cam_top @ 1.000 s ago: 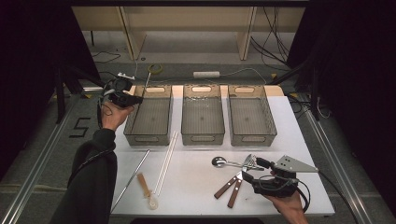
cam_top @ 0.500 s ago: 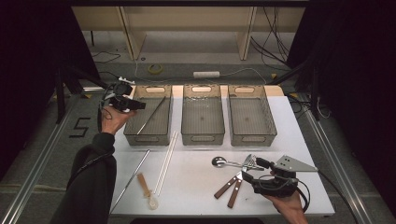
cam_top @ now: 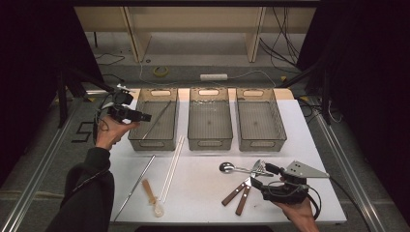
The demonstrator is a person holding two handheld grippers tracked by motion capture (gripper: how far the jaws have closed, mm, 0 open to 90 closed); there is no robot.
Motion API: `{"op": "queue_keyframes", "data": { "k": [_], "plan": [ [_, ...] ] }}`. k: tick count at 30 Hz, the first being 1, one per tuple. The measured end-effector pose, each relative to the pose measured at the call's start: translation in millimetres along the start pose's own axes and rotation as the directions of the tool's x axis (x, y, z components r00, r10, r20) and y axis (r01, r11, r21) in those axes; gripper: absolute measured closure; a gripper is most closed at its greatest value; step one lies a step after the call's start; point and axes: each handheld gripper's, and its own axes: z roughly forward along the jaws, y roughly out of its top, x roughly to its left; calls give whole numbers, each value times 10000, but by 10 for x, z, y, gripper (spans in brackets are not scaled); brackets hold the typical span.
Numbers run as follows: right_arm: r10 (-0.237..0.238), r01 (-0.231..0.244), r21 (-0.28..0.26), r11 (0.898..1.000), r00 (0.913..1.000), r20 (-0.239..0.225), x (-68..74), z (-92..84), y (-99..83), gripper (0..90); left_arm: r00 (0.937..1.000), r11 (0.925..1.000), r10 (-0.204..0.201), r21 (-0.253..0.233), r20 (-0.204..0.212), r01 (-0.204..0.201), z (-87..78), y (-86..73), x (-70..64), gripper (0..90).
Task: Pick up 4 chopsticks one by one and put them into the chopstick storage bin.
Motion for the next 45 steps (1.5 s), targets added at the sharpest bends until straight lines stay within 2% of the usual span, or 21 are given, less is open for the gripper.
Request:
{"op": "queue_keyframes", "data": {
  "k": [6,9,12,15,21,24,25,28,33,36,41,43,45],
  "plan": [
    [-7,7,10,10000,10000,9,1,-1,0,214,9996,9994,234,267,-134,-230,-166,-218,-41,249],
    [-30,30,35,10000,10000,16,3,-1,-1,214,9995,9989,296,367,-75,-293,-222,-337,-50,252],
    [-47,47,35,10000,10000,-22,13,4,3,214,9991,9976,370,599,-228,-356,-255,-408,-56,249],
    [-75,75,28,10000,10000,-21,21,-1,5,214,9993,9942,351,1023,-111,-338,-274,-495,-70,244],
    [-100,100,34,9999,9999,-20,24,-4,6,214,9987,9854,445,1654,-239,-400,-296,-668,-165,249],
    [-88,88,39,10000,10000,-18,27,-6,5,214,9979,9790,567,1975,-299,-497,-302,-777,-231,266],
    [-85,85,43,10000,10000,-19,26,-6,4,214,9976,9748,606,2170,-335,-519,-300,-823,-252,267],
    [-123,123,59,9999,9999,-31,29,-3,5,214,9968,9706,561,2371,-571,-410,-307,-926,-275,288],
    [-121,122,100,9999,9999,-54,32,1,4,214,9970,9564,546,2898,-549,-365,-266,-1079,-298,324],
    [-135,136,68,9999,9999,-33,32,-4,7,214,9965,9452,624,3238,-552,-413,-213,-1159,-319,358],
    [-157,157,77,9998,9999,-49,39,-2,9,214,9968,9321,653,3596,-461,-444,-145,-1254,-331,419],
    [-159,160,81,9998,9999,-44,37,-2,9,214,9970,9293,632,3668,-442,-426,-121,-1284,-341,439],
    [-142,142,74,9999,9999,-42,33,-2,9,214,9969,9226,686,3827,-387,-486,-84,-1318,-347,460]
  ]
}}
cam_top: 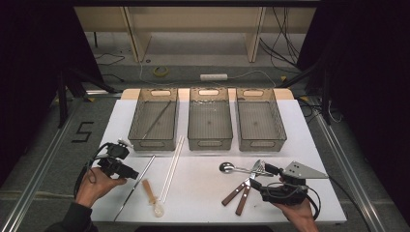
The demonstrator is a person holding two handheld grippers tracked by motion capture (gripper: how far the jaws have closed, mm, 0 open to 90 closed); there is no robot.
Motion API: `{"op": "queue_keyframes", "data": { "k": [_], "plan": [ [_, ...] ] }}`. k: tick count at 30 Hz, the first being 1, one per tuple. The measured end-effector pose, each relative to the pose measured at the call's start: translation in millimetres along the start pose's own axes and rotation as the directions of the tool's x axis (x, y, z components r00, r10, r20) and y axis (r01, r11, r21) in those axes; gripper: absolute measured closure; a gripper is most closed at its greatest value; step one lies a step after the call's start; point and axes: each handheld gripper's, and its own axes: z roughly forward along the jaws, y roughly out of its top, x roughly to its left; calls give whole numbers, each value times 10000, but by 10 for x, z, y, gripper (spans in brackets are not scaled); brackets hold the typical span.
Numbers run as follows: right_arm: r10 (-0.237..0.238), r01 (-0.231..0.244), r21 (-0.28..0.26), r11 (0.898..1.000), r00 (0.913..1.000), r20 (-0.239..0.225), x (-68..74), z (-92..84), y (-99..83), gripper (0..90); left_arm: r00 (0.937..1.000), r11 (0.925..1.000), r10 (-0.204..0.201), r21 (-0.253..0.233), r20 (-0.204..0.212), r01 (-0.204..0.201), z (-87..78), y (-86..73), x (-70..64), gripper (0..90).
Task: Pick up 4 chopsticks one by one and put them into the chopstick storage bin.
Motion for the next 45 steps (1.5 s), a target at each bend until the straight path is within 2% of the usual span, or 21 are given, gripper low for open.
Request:
{"op": "queue_keyframes", "data": {
  "k": [9,19,34,45],
  "plan": [
    [-52,52,-4,10000,10000,-11,7,0,4,214,9999,9994,46,338,145,-51,123,-46,-14,539],
    [-68,68,-13,10000,10000,0,6,-2,5,214,9997,9990,143,426,175,-151,174,-53,-60,627],
    [-74,74,-8,10000,10000,-11,9,-1,6,214,9998,9981,184,583,41,-186,254,-28,-116,718],
    [-88,88,-7,10000,10000,-7,10,-2,7,215,9995,9979,226,613,-227,-211,269,-25,-125,796]
  ]
}}
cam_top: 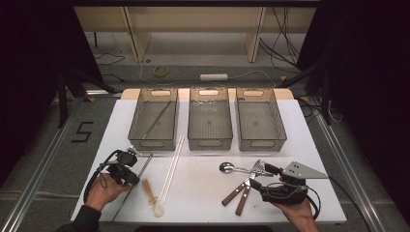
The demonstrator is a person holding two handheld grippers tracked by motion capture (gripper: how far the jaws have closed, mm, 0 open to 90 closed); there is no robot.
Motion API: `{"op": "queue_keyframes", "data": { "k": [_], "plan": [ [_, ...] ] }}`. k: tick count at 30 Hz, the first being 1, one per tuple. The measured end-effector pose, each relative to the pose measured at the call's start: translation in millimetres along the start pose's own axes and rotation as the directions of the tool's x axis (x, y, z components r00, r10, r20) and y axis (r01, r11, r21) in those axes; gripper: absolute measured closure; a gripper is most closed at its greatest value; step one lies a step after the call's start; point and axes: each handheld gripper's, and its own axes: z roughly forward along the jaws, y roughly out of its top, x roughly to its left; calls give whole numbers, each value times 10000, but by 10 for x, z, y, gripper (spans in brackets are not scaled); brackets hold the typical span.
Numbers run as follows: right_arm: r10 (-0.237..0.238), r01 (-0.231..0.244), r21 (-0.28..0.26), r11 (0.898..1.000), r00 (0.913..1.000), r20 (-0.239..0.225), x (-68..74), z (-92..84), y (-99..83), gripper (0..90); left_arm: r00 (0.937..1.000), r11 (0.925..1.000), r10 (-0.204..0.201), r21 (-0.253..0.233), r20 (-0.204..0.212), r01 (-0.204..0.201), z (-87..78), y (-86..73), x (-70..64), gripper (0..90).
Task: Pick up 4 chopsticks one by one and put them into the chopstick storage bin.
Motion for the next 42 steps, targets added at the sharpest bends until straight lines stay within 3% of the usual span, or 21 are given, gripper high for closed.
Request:
{"op": "queue_keyframes", "data": {
  "k": [6,17,29,42],
  "plan": [
    [5,-5,29,10000,10000,15,2,2,-1,216,9998,10000,48,11,-174,-48,7,6,-32,836],
    [5,-5,10,10000,10000,35,-3,1,-1,217,9999,10000,-70,-21,-76,69,4,4,-15,851],
    [21,-21,4,10000,10000,35,-9,-2,0,219,9999,9998,143,-135,80,-142,-54,-22,37,853],
    [19,-19,1,10000,10000,40,-8,-2,0,219,9994,9975,20,-700,354,5,-239,-55,164,854]
  ]
}}
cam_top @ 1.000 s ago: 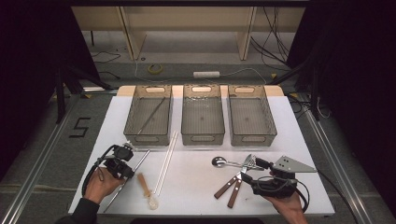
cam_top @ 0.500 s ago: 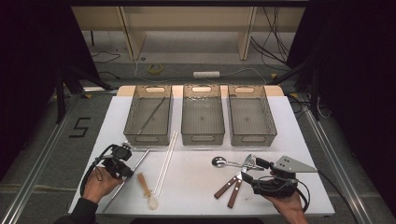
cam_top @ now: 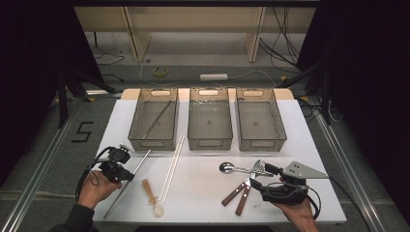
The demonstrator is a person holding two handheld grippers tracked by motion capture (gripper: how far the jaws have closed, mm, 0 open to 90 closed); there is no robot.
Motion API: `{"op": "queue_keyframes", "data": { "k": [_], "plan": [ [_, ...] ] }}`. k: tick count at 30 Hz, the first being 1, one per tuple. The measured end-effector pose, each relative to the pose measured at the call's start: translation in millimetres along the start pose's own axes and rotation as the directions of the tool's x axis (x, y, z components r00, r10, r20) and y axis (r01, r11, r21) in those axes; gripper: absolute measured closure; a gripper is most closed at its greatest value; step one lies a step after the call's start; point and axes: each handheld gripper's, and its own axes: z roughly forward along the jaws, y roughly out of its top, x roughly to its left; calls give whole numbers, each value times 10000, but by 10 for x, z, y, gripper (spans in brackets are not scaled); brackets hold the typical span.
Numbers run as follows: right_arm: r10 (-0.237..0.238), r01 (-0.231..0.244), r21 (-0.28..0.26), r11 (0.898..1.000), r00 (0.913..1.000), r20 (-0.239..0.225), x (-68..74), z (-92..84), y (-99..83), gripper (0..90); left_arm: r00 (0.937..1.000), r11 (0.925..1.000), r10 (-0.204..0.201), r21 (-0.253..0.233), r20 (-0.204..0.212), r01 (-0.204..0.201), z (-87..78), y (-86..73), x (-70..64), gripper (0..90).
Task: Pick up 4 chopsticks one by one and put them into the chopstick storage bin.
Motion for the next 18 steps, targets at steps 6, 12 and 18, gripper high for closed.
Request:
{"op": "queue_keyframes", "data": {
  "k": [6,12,18],
  "plan": [
    [23,-23,11,10000,10000,6,-4,1,-1,219,9999,9990,-64,-446,158,71,-102,-2,41,854],
    [29,-29,18,10000,10000,13,-3,0,-1,219,9996,9960,-113,-879,246,134,-150,5,58,853],
    [20,-20,18,10000,10000,15,-5,0,-3,219,9996,9897,-162,-1417,236,194,-206,22,82,852]
  ]
}}
